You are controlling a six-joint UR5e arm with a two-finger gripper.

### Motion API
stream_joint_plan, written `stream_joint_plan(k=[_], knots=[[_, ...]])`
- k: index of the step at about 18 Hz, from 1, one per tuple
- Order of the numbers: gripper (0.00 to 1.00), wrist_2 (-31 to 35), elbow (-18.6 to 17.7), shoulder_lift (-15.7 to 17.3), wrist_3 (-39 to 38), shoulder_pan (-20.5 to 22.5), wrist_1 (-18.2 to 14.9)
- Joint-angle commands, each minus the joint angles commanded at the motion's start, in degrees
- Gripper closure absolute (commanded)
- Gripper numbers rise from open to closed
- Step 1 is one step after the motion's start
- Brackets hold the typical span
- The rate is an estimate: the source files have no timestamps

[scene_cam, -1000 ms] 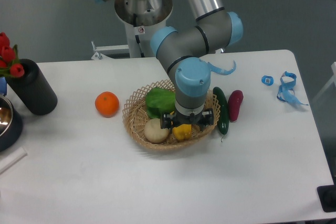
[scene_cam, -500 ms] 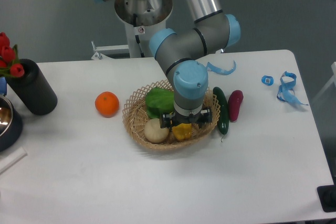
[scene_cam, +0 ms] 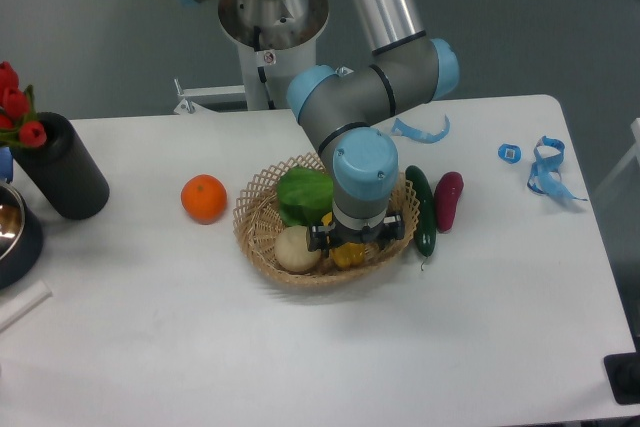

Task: Pick up the yellow pepper from the basket
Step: 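Close the gripper fingers on the yellow pepper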

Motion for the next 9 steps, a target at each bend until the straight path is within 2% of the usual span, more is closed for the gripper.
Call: stream_joint_plan(k=[1,5,8,9], knots=[[0.18,0.0,0.0,0.0,0.09,0.0,0.09],[0.23,0.0,0.61,-0.7,0.09,-0.09,0.35],[0.43,-0.09,0.79,-0.26,0.35,-0.09,0.53],[0.55,-0.09,0.79,-0.26,0.53,-0.09,0.53]])
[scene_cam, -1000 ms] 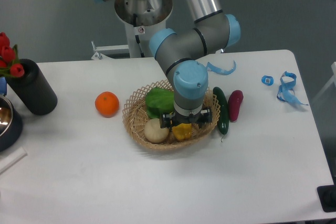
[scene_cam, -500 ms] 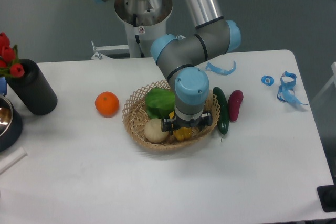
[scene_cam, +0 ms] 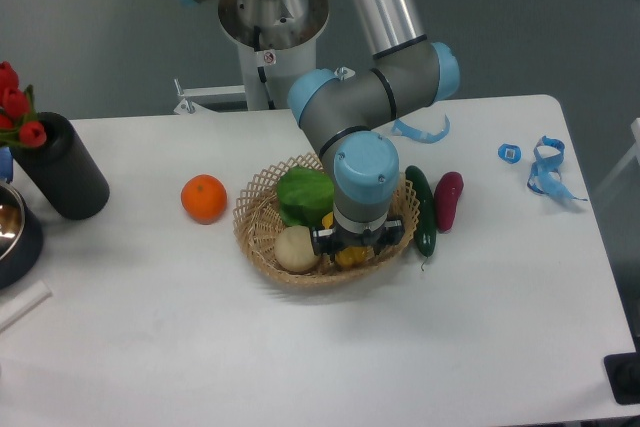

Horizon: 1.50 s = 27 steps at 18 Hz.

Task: Pick up the yellow pepper from the basket
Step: 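Close the gripper fingers on the yellow pepper, then lift the yellow pepper up and carry it out of the basket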

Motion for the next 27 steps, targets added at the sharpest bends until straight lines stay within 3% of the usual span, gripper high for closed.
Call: stream_joint_plan(k=[4,15,18,27], knots=[[0.69,-0.53,0.61,0.26,0.35,0.09,0.0],[0.69,-4.21,0.88,1.93,3.08,2.28,-0.35],[0.68,-6.77,2.54,4.04,3.34,4.83,-0.44],[0.68,-7.21,8.6,2.47,6.41,8.52,-0.18]])
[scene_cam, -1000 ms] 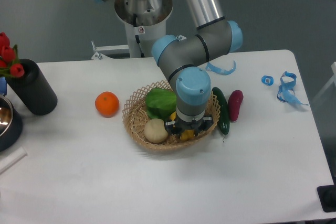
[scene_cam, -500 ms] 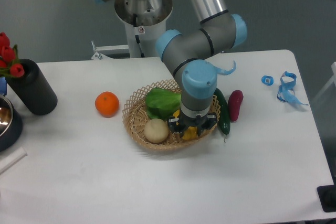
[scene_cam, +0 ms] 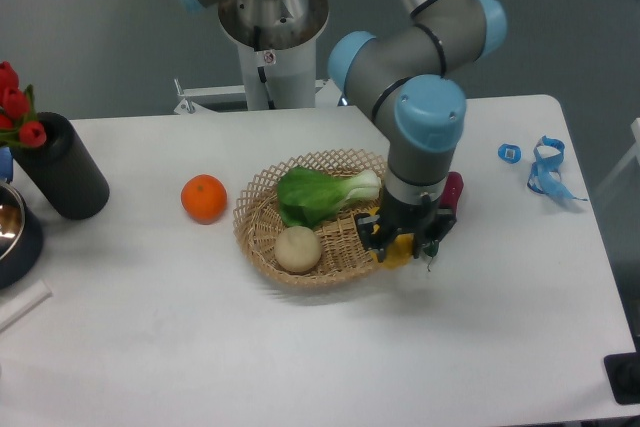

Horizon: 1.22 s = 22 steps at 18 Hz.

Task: Pick up the yellow pepper from the basket
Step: 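Lift the yellow pepper up and carry it out of the basket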

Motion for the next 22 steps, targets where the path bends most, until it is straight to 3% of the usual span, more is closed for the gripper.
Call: stream_joint_plan(k=[3,11,18,22], knots=[[0.68,0.18,2.64,-1.59,3.15,1.49,0.0],[0.68,0.26,3.35,-1.68,18.02,7.29,-0.17],[0.68,4.83,6.25,-3.44,27.67,8.44,-1.14],[0.68,5.53,8.61,-4.39,38.39,10.81,-4.47]])
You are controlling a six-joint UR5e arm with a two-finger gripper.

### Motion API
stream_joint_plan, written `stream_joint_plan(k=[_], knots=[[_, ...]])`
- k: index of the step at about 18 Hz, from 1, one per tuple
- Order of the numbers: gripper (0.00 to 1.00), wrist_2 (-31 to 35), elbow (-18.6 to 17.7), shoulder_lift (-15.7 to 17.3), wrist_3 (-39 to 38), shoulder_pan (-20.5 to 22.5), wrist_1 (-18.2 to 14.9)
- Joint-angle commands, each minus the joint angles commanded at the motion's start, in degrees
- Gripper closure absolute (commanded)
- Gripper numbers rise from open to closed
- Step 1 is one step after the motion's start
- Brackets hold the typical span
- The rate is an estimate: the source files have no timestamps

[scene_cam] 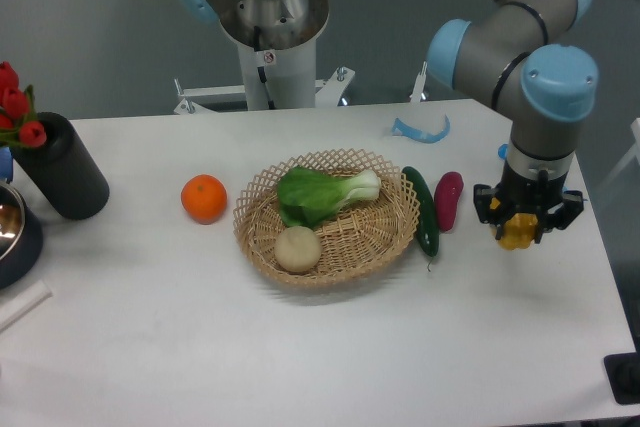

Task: Pick up the yellow pepper from the basket
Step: 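Lift the yellow pepper up and carry it out of the basket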

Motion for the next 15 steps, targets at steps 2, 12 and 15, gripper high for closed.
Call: stream_joint_plan(k=[2,12,15], knots=[[0.68,1.23,1.94,-0.88,0.46,0.97,-1.32],[0.67,1.67,6.87,-2.47,15.67,3.88,-5.9],[0.67,2.03,6.87,-2.82,15.93,3.79,-5.81]])
